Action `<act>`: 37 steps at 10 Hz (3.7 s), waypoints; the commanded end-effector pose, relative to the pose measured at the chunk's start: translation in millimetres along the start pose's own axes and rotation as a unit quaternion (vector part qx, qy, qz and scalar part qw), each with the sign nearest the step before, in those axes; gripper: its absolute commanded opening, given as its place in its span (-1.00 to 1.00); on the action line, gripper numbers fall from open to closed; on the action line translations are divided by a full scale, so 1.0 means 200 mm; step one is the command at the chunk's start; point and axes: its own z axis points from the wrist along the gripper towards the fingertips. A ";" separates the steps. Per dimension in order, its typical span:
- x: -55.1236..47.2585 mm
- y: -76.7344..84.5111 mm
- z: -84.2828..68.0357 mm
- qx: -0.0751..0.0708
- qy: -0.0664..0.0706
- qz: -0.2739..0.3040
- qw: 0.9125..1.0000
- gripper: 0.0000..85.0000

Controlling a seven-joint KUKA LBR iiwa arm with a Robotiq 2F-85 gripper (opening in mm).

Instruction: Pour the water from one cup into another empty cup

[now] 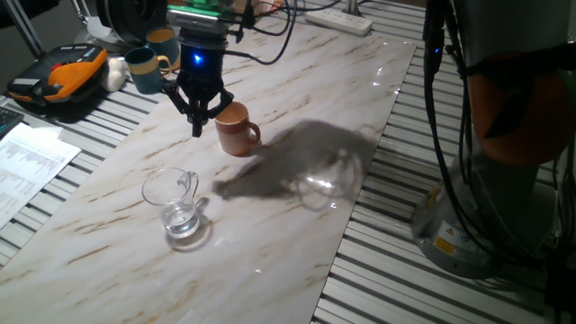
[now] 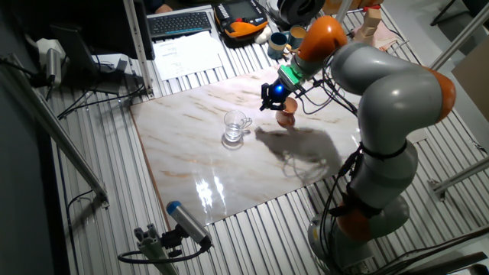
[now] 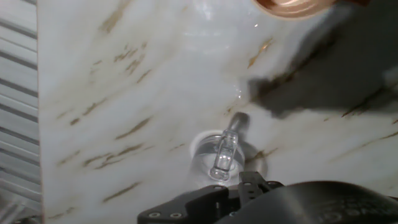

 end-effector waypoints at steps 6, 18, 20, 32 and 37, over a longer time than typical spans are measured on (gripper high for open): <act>0.00 0.00 0.00 0.010 -0.027 0.009 1.000 -1.00; -0.03 -0.02 0.01 0.072 -0.039 0.019 0.996 -1.00; -0.04 -0.02 0.01 0.077 -0.032 0.020 0.996 -1.00; -0.04 -0.01 0.04 0.072 -0.002 0.029 0.997 -1.00; -0.09 -0.01 0.11 0.069 -0.018 0.034 0.997 -1.00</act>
